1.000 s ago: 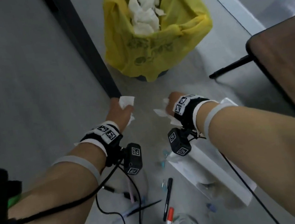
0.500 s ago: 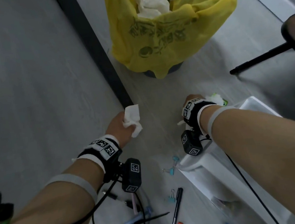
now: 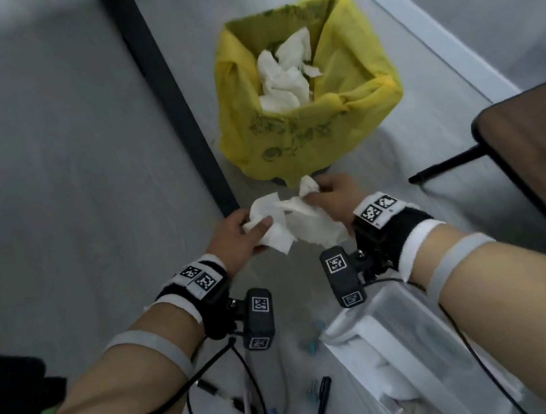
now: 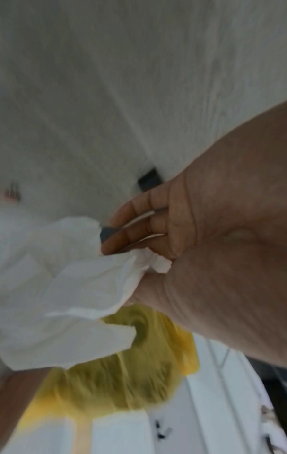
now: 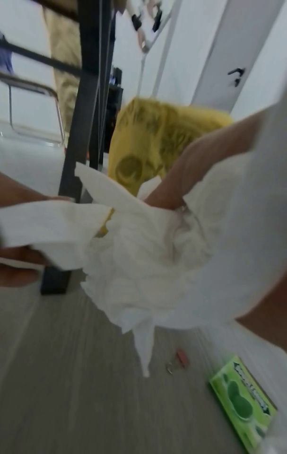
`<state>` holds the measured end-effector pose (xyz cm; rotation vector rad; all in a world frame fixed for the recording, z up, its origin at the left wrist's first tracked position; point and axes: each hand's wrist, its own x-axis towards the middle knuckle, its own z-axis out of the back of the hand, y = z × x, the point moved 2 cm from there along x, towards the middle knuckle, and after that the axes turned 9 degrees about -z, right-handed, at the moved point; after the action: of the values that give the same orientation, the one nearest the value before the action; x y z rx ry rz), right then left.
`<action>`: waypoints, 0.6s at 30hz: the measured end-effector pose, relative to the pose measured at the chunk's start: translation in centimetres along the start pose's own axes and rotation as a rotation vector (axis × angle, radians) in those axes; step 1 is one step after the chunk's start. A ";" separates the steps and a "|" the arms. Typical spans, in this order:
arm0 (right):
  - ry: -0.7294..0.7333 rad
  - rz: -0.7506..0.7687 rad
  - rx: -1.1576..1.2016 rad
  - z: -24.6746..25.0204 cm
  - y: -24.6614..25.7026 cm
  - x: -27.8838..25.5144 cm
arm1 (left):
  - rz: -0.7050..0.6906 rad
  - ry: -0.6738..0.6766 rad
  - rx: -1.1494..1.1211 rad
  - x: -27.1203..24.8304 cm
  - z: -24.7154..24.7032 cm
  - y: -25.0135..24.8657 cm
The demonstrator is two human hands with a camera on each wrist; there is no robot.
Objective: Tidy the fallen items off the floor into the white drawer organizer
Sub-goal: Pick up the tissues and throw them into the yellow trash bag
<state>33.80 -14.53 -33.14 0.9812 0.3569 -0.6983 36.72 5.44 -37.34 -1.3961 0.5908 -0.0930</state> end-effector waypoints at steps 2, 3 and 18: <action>0.025 0.063 0.118 0.6 1.7 -1.5 | -0.003 -0.013 -0.122 0.2 -0.7 -2.6; 0.044 0.110 0.116 0.9 2.9 -2.5 | -0.016 -0.008 -0.156 0.3 -1.1 -4.2; -0.549 0.406 0.014 13.5 17.9 -1.5 | -0.269 -0.001 -0.194 1.7 -0.5 -20.6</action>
<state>44.54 -18.92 -13.91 0.8014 -0.3225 -0.5681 43.63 0.28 -18.59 -1.6599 0.4158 -0.2555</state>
